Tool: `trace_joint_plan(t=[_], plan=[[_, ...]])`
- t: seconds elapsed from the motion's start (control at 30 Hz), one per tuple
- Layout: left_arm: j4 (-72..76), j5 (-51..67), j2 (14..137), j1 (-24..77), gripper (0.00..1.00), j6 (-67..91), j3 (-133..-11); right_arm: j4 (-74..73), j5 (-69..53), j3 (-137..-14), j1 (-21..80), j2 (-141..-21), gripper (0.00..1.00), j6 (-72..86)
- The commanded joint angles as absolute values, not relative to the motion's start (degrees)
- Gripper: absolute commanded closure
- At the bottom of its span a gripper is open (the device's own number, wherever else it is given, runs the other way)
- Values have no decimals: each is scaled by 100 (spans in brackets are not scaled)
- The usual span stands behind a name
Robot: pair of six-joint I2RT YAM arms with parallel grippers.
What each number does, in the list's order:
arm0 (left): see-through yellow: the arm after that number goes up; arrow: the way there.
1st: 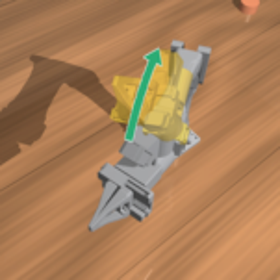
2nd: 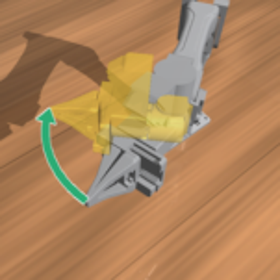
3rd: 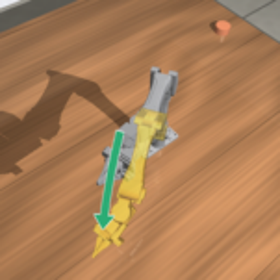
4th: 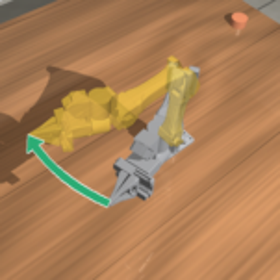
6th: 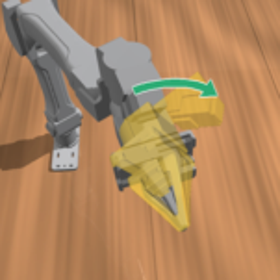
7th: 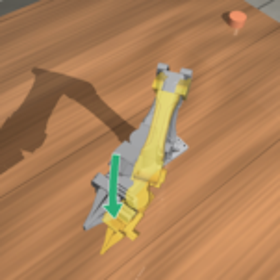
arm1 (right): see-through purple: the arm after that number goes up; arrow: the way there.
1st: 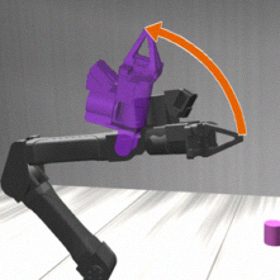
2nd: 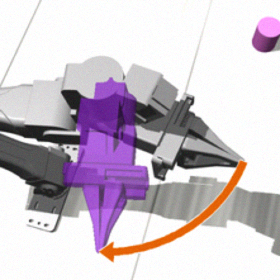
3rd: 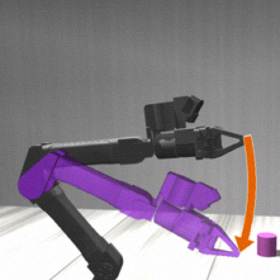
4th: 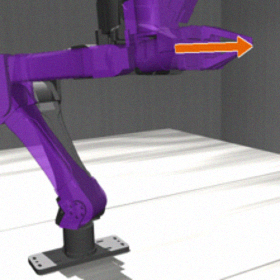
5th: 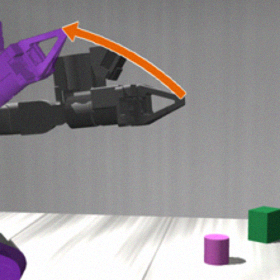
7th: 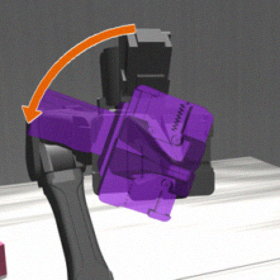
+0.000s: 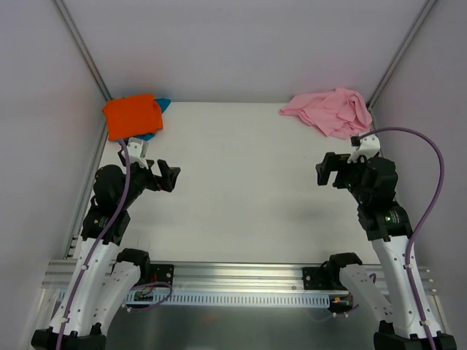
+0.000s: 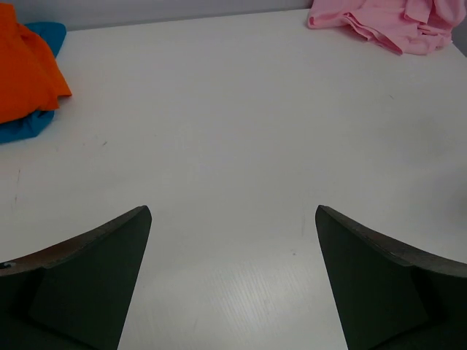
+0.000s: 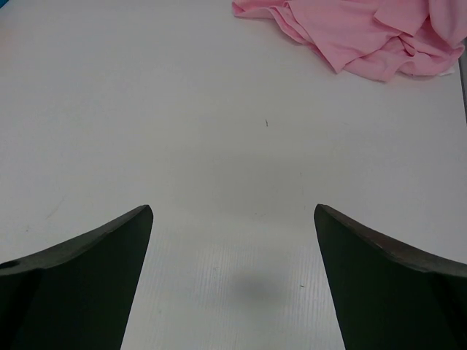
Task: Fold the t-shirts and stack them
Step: Grab crumpled tshirt from the corner of the board with the right arm
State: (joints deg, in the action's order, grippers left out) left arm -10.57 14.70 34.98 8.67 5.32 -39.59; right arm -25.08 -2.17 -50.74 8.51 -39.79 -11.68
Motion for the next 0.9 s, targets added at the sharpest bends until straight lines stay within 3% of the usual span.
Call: trace_joint_plan(t=[0.0,0.73,0.87], plan=[[-764,1538,3445,905,1,413,-4017,-2259,-97,-5133,888,-3920,0,-1283],[-809,1573,3349,905,1,448,-3973,-2250,-35,-5019,914,-3867,0,-1143],[-809,1591,3340,905,1,483,-3973,-2083,813,-5184,914,-4330,1,-1108]])
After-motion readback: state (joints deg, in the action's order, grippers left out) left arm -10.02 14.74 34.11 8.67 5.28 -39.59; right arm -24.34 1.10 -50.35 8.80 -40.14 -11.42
